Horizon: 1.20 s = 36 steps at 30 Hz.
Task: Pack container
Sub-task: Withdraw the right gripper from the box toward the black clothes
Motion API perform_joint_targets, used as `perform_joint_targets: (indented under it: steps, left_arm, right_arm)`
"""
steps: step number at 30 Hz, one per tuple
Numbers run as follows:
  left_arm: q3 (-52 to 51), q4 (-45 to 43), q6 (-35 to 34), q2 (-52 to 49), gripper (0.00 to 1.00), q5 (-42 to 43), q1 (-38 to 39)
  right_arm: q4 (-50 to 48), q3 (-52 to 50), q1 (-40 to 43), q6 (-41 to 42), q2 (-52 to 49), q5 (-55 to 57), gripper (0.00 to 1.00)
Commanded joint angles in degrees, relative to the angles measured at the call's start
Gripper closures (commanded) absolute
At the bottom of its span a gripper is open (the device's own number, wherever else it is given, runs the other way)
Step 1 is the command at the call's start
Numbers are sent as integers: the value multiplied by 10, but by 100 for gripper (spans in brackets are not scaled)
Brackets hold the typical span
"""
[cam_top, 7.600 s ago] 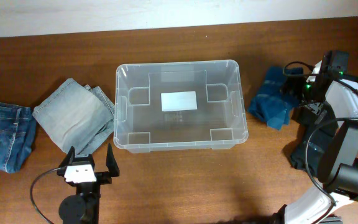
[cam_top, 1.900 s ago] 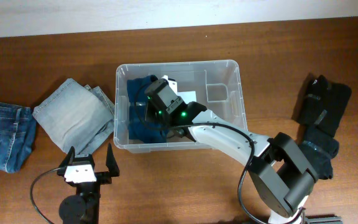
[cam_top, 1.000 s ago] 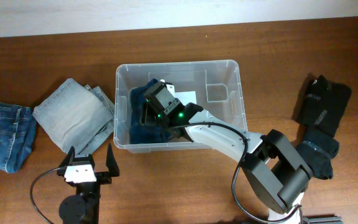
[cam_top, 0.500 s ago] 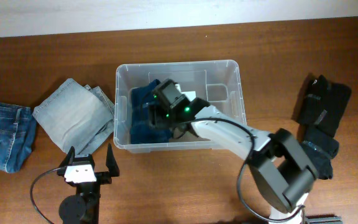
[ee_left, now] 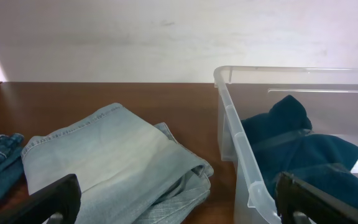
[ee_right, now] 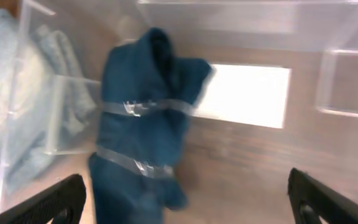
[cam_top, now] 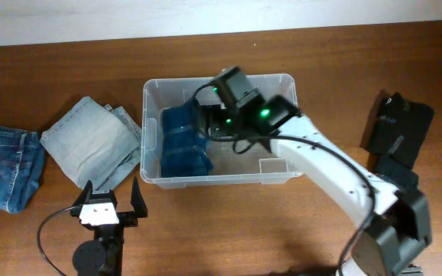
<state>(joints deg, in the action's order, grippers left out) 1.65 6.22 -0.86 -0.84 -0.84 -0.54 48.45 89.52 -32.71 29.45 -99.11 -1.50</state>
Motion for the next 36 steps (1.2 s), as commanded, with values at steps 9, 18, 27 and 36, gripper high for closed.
perform_joint_targets:
  steps: [9,18,27,36]
  left_arm:
    - [-5,-2,5,5,1,-4,-2]
    - [-5,-2,5,5,1,-4,-2]
    - [-5,-2,5,5,1,-4,-2]
    - [-5,-2,5,5,1,-4,-2]
  right_arm:
    - [182,50,209,-62,139,15,2]
    - [268,41,464,-128,144,22,1]
    - [265,0,664,-144,123,21,2]
    - [195,-24,736,-223,63,-53,2]
